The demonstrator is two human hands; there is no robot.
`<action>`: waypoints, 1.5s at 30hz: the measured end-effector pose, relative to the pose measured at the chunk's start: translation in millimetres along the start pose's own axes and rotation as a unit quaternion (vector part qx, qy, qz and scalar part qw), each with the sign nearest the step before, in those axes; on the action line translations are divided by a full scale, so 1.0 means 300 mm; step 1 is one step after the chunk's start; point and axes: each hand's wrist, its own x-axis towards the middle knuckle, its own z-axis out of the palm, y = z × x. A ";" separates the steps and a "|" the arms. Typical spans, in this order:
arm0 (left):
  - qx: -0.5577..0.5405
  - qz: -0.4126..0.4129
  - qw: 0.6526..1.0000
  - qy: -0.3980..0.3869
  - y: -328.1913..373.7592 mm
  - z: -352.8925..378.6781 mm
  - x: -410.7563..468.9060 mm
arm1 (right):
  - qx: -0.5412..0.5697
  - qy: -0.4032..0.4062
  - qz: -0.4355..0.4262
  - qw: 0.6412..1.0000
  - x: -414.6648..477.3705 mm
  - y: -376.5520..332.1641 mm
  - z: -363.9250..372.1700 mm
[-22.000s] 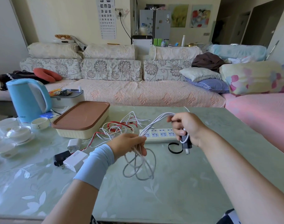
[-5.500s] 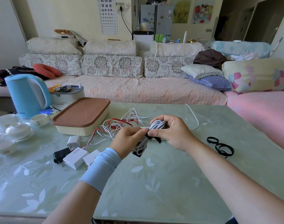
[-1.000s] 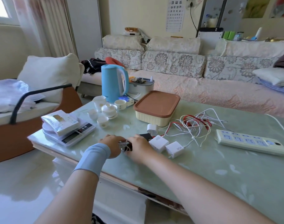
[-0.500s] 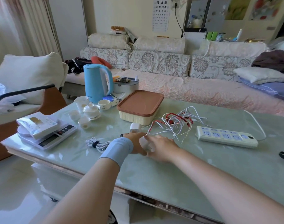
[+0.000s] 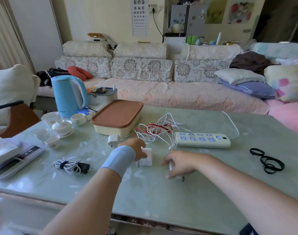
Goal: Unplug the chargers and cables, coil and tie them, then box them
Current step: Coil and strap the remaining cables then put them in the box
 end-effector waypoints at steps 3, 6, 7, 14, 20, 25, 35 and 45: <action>0.082 -0.003 0.996 0.015 0.067 -0.023 0.022 | 0.143 0.030 -0.006 0.989 -0.016 0.067 -0.004; 0.054 0.048 0.997 0.006 0.144 -0.015 0.062 | 0.262 0.184 0.030 0.947 0.001 0.117 -0.015; 0.040 0.065 0.997 -0.002 0.172 -0.005 0.069 | 0.275 0.228 0.052 0.933 0.010 0.131 -0.018; -0.056 0.138 0.983 0.103 0.281 0.076 0.132 | 0.107 0.090 0.164 0.977 0.047 0.133 0.030; 0.002 0.176 0.984 0.013 0.333 0.089 0.119 | 0.129 0.011 0.114 0.985 -0.023 0.130 0.014; -0.025 0.168 0.985 -0.024 0.329 0.068 0.108 | 0.050 0.017 0.103 0.993 -0.099 0.211 -0.005; 0.100 0.082 0.980 0.152 0.280 0.061 0.118 | -0.018 -0.056 0.155 0.986 -0.182 0.342 -0.021; 0.033 0.241 0.962 0.123 0.420 0.149 0.090 | 0.187 0.164 0.069 0.966 -0.061 0.275 0.032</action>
